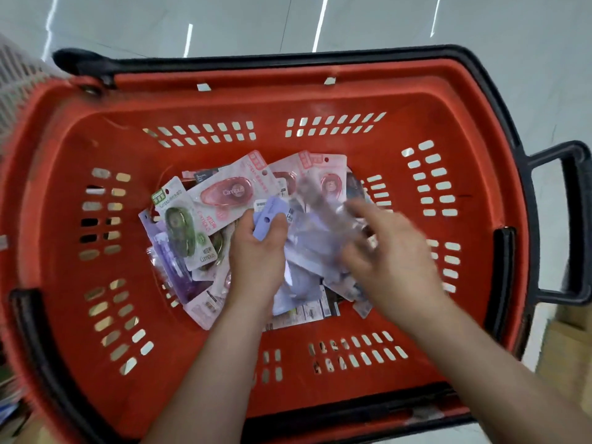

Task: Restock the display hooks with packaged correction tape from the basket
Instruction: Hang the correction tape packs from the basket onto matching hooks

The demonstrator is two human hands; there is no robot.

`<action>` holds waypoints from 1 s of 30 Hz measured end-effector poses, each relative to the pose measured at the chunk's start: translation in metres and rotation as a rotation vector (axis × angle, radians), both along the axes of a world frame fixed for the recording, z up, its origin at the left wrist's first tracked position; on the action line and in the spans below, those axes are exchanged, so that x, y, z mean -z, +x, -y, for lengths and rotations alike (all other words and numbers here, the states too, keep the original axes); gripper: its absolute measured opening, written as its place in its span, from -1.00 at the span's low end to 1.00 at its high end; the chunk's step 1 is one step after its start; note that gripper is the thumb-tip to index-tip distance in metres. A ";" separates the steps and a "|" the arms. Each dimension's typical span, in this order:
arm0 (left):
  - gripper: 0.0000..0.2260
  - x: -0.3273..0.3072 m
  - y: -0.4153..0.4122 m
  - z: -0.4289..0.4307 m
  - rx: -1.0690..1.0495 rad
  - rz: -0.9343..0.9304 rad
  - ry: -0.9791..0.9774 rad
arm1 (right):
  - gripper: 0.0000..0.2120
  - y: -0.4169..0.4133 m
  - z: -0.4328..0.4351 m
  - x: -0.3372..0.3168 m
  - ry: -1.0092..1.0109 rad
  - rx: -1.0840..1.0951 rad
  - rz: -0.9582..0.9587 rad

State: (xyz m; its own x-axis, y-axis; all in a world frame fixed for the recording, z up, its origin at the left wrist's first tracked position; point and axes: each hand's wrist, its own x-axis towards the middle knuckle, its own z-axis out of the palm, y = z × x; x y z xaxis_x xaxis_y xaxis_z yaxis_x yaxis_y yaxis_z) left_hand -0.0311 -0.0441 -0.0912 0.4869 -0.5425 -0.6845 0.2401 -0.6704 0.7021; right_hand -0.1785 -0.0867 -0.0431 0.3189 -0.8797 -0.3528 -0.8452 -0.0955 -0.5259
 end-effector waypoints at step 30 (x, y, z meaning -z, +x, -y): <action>-0.69 -0.070 0.050 -0.033 -0.092 -0.298 -0.068 | -0.18 0.008 0.002 -0.028 0.448 0.268 0.429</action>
